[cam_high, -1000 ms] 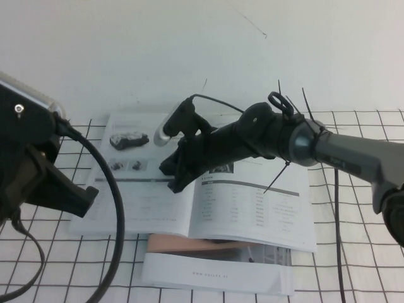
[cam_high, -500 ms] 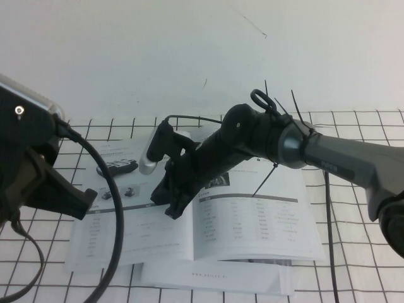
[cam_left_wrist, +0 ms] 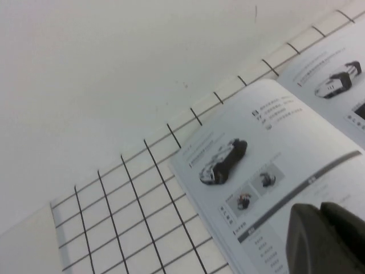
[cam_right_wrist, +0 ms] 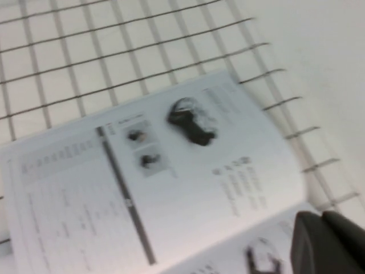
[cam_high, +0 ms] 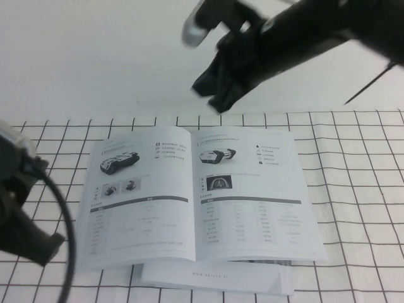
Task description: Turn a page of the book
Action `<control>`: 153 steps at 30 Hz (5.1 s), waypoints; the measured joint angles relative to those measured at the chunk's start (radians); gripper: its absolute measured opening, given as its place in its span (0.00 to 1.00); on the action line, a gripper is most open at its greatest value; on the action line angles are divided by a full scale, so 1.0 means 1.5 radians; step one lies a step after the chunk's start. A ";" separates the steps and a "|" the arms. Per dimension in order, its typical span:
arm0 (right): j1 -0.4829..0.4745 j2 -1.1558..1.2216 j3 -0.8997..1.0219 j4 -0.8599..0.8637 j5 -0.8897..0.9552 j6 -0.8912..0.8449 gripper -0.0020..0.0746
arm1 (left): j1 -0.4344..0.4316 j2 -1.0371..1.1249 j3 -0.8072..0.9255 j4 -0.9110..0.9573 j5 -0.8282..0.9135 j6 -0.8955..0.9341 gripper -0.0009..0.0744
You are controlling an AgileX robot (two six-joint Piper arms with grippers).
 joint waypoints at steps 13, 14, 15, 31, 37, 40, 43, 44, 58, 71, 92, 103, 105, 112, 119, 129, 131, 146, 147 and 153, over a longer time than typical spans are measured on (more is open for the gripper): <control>-0.143 -0.403 0.193 -0.104 0.046 0.145 0.03 | 0.000 -0.328 0.008 -0.234 0.083 0.068 0.01; -0.143 -0.443 0.239 -0.104 0.033 0.147 0.03 | 0.000 -0.350 0.014 -0.246 0.089 0.068 0.01; -0.143 -0.484 0.298 -0.102 0.018 0.148 0.03 | 0.000 -0.368 0.023 -0.257 0.093 0.067 0.01; -0.143 -1.018 0.996 -0.096 -0.346 0.206 0.03 | 0.000 -0.454 0.231 -0.352 -0.015 -0.028 0.01; -0.143 -1.017 1.015 -0.095 -0.344 0.206 0.03 | 0.000 -0.454 0.239 -0.358 -0.040 -0.030 0.01; -0.143 -1.017 1.015 -0.095 -0.344 0.206 0.03 | 0.000 -0.454 0.241 -0.361 -0.040 -0.030 0.01; -0.143 -1.017 1.015 -0.095 -0.344 0.206 0.03 | 0.000 -0.454 0.242 -0.361 -0.040 -0.030 0.01; -0.143 -1.017 1.015 -0.095 -0.344 0.206 0.03 | 0.000 -0.454 0.243 -0.361 -0.040 -0.031 0.01; -0.143 -1.017 1.015 -0.095 -0.344 0.206 0.03 | 0.042 -0.454 0.245 -0.364 -0.048 -0.033 0.01; -0.143 -1.017 1.015 -0.094 -0.344 0.206 0.03 | 0.397 -0.456 0.390 -0.349 -0.323 -0.032 0.01; -0.143 -1.018 1.015 -0.094 -0.344 0.206 0.03 | 0.426 -0.526 0.537 -0.467 -0.477 0.138 0.01; -0.143 -1.018 1.015 -0.094 -0.343 0.206 0.03 | 0.432 -0.526 0.536 -0.511 -0.284 0.237 0.01; -0.143 -1.018 1.015 -0.094 -0.343 0.206 0.03 | 0.432 -0.526 0.536 -0.512 -0.281 0.238 0.01; -0.143 -1.018 1.015 -0.094 -0.343 0.206 0.03 | 0.432 -0.526 0.535 -0.513 -0.278 0.238 0.01; -0.143 -1.018 1.015 -0.094 -0.343 0.206 0.03 | 0.432 -0.526 0.535 -0.513 -0.277 0.238 0.01; -0.143 -1.020 1.015 -0.093 -0.343 0.206 0.03 | 0.432 -0.526 0.535 -0.513 -0.277 0.238 0.01; -0.152 -1.037 1.015 -0.093 -0.338 0.206 0.03 | 0.432 -0.526 0.535 -0.513 -0.277 0.238 0.01; -0.326 -1.297 1.015 -0.092 -0.256 0.206 0.03 | 0.432 -0.526 0.535 -0.513 -0.277 0.238 0.01; -0.326 -1.298 1.015 -0.092 -0.256 0.206 0.03 | 0.432 -0.526 0.535 -0.513 -0.277 0.238 0.01; -0.328 -1.314 1.073 -0.095 -0.271 0.206 0.03 | 0.432 -0.526 0.535 -0.513 -0.277 0.238 0.01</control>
